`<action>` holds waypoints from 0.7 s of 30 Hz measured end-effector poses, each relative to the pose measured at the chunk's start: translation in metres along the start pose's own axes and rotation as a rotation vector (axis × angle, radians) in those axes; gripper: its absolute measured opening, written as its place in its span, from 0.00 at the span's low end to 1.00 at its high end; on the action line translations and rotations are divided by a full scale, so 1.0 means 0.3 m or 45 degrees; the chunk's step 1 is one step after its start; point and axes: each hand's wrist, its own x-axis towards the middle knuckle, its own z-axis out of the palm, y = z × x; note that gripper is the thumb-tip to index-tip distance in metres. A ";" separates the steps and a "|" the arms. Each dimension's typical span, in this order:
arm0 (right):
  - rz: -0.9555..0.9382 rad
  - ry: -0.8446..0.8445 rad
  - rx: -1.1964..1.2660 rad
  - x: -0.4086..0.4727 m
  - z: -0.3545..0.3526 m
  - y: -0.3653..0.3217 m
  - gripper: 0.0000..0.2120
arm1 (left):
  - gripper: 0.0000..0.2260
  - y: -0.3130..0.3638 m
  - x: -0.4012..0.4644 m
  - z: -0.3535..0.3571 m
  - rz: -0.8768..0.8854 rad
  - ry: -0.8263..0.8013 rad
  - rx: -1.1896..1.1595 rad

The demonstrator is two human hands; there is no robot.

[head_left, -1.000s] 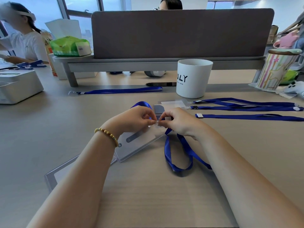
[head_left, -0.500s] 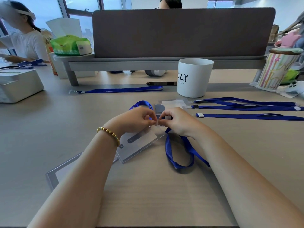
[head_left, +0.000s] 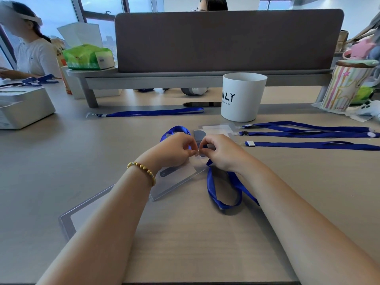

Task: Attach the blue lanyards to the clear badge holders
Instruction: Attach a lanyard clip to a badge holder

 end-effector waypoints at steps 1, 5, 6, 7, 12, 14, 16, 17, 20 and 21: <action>-0.008 -0.003 -0.001 0.000 0.000 -0.001 0.03 | 0.08 0.001 0.000 0.001 0.002 0.004 0.006; -0.017 -0.009 0.029 -0.001 -0.003 -0.003 0.03 | 0.06 -0.010 0.001 -0.006 -0.030 -0.039 -0.087; -0.015 -0.004 0.049 -0.001 -0.005 -0.003 0.03 | 0.05 -0.014 0.002 -0.010 -0.038 -0.056 -0.103; -0.005 0.000 0.091 0.000 -0.007 -0.002 0.04 | 0.04 -0.021 0.003 -0.015 -0.045 -0.069 -0.117; 0.147 -0.149 0.348 -0.002 -0.046 0.023 0.10 | 0.02 -0.065 0.008 -0.032 -0.081 -0.030 -0.175; 0.186 -0.220 0.354 -0.005 -0.070 0.043 0.07 | 0.02 -0.074 0.009 -0.034 -0.097 -0.025 -0.149; 0.213 -0.225 0.499 -0.007 -0.089 0.058 0.04 | 0.02 -0.078 0.011 -0.038 -0.113 -0.038 -0.148; 0.214 -0.214 0.633 -0.007 -0.095 0.062 0.04 | 0.02 -0.077 0.010 -0.042 -0.117 -0.046 -0.164; 0.179 -0.153 1.006 -0.008 -0.111 0.066 0.08 | 0.07 -0.078 0.010 -0.042 -0.133 -0.064 -0.226; 0.168 -0.133 1.076 -0.010 -0.114 0.066 0.09 | 0.11 -0.076 0.011 -0.039 -0.145 -0.071 -0.234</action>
